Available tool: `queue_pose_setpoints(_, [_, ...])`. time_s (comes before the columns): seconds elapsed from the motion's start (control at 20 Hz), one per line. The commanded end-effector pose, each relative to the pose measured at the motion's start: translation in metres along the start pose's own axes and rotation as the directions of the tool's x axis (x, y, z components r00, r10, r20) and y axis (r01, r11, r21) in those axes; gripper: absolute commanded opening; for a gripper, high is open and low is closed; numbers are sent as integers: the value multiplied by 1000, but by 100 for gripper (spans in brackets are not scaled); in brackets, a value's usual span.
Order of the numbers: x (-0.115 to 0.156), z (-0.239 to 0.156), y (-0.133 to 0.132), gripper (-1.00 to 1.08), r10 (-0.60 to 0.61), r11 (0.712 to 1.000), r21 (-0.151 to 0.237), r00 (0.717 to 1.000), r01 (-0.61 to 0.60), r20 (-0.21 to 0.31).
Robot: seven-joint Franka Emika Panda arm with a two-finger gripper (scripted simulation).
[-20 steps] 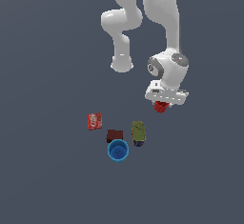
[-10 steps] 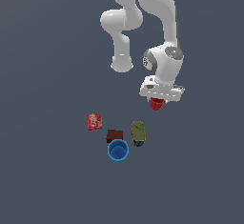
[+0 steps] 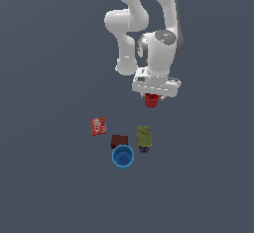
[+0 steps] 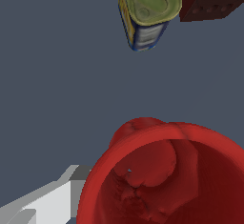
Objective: Pick up a designated object from a clutter of objects.
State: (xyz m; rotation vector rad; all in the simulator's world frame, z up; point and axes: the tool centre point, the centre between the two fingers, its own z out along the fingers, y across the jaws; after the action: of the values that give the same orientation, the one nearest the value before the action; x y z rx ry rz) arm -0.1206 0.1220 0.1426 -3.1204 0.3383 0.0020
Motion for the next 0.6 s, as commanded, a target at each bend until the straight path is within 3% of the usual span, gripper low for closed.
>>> queue_pose_setpoints(0.0, [5, -20, 21, -100, 0, 1000, 2, 1000, 0, -1])
queue_pose_setpoints(0.55, [31, -111, 117, -100, 1, 1000, 3, 1000, -1, 1])
